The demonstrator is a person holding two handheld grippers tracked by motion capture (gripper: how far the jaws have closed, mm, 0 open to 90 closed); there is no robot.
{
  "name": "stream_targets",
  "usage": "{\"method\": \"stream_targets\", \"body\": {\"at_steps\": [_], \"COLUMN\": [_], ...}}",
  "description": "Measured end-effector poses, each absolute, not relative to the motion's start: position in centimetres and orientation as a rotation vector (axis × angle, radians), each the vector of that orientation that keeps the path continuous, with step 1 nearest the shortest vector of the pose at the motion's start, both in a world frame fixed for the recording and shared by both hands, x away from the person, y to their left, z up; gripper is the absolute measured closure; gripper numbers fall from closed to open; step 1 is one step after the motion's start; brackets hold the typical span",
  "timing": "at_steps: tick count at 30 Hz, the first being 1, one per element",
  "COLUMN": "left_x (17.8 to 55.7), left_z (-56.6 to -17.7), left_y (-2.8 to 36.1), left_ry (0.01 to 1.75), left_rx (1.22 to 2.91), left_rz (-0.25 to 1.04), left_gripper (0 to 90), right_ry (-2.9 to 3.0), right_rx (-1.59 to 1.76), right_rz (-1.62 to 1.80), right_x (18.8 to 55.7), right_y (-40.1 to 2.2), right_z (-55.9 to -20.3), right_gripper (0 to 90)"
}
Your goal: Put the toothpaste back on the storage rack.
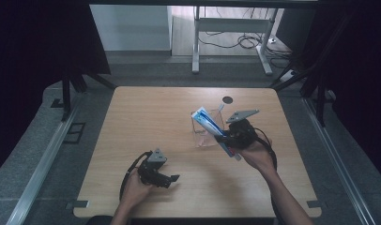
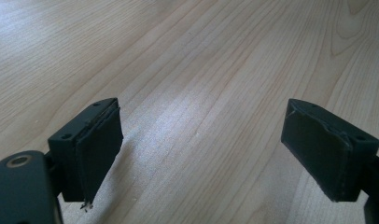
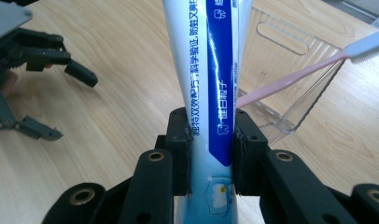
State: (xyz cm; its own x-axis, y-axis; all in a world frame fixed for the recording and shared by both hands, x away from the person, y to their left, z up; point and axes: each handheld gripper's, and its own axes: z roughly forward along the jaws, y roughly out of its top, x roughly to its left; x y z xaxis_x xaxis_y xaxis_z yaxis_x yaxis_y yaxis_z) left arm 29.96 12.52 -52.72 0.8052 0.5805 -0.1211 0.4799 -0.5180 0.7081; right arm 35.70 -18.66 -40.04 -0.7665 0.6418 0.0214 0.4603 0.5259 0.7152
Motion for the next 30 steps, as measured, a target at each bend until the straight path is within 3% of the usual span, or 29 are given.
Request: {"method": "stream_targets", "body": {"at_steps": [30], "left_x": [30.0], "left_z": [-52.7], "left_y": [12.5], "left_ry": [0.779], "left_rx": [2.208], "left_rz": [0.158], "left_gripper": [12.7], "right_ry": [2.427], "right_rx": [0.924], "right_rz": [1.164], "right_x": [39.8], "right_y": [-16.2], "right_z": [-39.4], "right_gripper": [72.3]}}
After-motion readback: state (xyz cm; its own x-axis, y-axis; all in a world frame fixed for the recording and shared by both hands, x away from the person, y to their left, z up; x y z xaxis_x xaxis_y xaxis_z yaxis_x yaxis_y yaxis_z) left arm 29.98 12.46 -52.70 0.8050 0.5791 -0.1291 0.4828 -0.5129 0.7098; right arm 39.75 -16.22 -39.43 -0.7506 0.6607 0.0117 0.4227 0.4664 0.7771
